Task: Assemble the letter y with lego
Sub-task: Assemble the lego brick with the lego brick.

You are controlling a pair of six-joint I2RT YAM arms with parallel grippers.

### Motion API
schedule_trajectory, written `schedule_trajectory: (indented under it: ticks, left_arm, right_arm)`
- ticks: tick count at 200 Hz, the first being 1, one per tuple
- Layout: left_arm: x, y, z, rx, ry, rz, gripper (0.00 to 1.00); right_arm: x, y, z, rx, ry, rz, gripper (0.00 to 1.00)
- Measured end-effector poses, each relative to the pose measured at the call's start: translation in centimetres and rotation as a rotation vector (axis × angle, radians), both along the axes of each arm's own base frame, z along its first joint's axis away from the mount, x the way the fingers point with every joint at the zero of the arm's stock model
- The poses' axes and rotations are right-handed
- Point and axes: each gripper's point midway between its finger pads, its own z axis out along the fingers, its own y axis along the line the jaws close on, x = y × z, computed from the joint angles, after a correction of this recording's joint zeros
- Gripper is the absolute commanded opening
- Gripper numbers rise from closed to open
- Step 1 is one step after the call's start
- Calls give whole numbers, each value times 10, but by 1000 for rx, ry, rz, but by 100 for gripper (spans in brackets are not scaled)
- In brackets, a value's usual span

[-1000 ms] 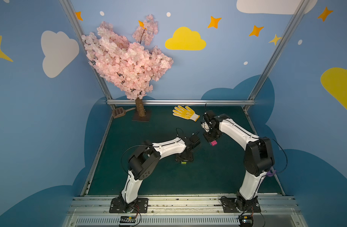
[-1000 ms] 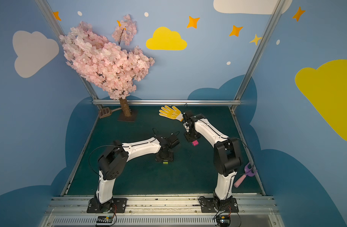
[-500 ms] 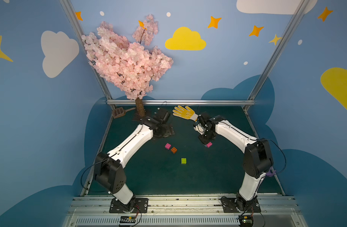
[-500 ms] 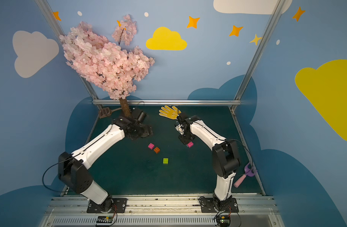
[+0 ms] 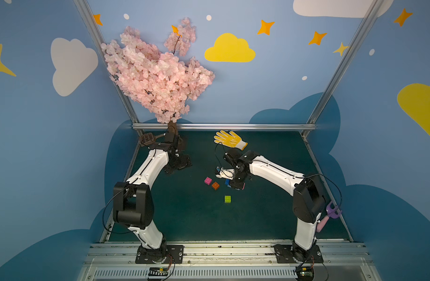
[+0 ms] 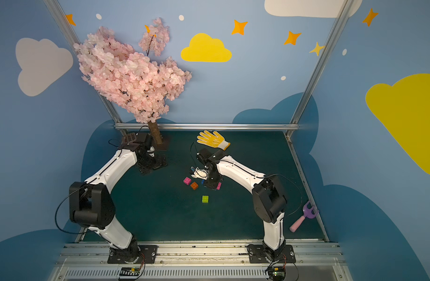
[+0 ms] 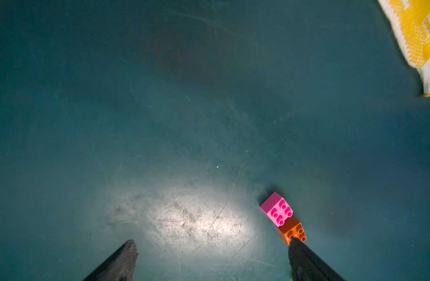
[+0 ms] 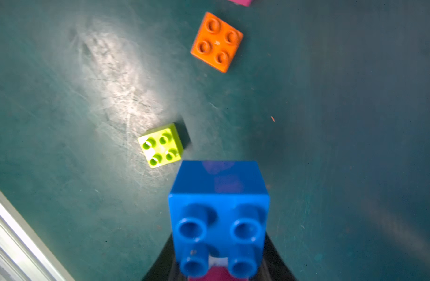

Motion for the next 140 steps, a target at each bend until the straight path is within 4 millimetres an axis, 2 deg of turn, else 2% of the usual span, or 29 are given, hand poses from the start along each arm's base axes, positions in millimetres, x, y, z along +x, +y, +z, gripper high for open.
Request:
schedule_trajectory:
  ticks: [29, 55, 99, 140]
  left_arm:
    - [0, -2, 1, -29, -2, -19, 97]
    - [-1, -3, 3, -41, -8, -31, 97]
    - [-2, -4, 1, -50, -1, -36, 97]
    - [-2, -1, 1, -50, -2, -31, 97]
  right_arm:
    - [-17, 10, -11, -28, -11, 93, 4]
    - [-24, 17, -22, -50, -17, 141, 4]
    - [-30, 16, -41, -97, -1, 173, 4]
    - [-33, 15, -47, -110, 0, 179, 4]
